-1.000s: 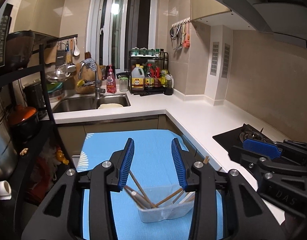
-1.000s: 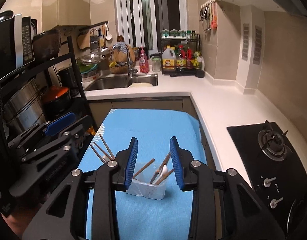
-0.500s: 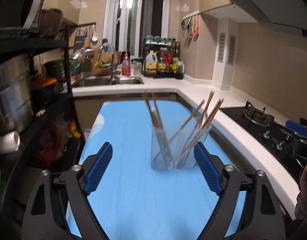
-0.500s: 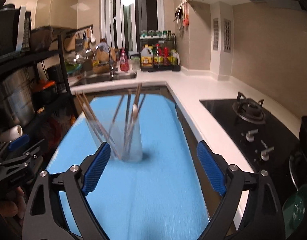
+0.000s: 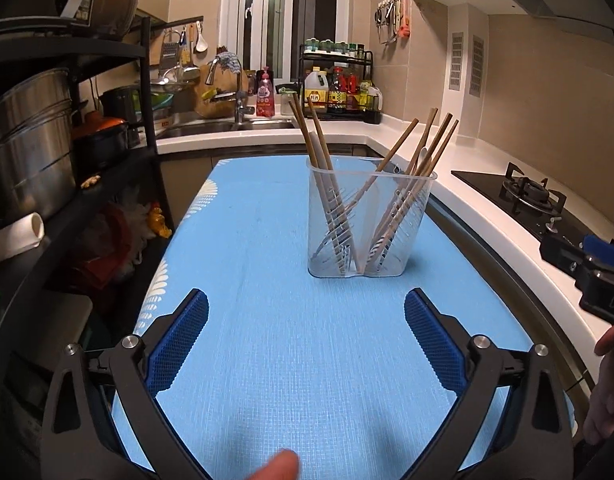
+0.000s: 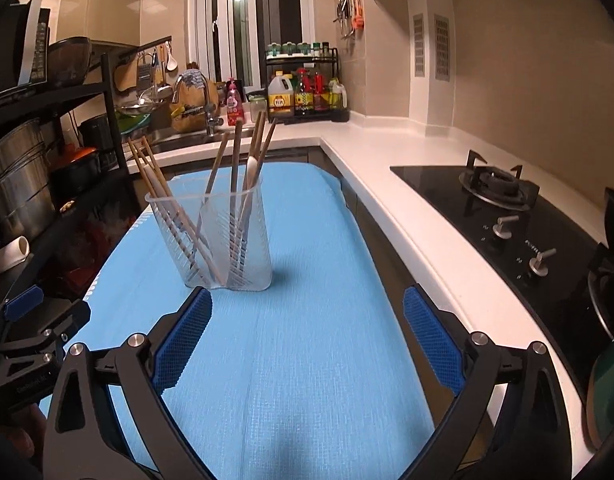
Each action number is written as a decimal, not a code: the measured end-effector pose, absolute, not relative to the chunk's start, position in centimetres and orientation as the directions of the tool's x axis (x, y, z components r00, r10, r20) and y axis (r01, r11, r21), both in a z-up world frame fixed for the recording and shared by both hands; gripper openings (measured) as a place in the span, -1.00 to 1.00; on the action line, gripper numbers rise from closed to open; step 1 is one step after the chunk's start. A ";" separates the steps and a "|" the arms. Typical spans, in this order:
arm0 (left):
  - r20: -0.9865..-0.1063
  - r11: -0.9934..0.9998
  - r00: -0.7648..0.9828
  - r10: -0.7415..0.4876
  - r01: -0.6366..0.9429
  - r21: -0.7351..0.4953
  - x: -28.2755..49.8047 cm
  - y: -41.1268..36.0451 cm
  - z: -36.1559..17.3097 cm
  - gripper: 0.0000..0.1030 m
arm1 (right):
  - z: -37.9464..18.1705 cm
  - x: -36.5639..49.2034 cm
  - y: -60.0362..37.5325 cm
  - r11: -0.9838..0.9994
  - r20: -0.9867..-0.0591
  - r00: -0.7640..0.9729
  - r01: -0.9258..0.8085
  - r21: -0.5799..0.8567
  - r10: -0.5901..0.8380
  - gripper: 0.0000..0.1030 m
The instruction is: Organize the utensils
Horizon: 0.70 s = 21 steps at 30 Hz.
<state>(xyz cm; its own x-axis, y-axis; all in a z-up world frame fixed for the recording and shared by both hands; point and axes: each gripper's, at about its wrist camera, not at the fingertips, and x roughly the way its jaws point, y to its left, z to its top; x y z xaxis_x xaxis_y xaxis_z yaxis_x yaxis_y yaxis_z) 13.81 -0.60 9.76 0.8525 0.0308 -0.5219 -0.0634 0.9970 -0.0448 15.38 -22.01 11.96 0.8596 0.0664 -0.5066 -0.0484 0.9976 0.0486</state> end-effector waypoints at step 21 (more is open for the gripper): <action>-0.525 0.998 0.851 0.030 -0.058 -0.037 13.8 -1.0 9.0 0.85 | 11.5 15.0 -20.6 0.997 -0.502 0.862 -0.073 0.012 0.069 0.84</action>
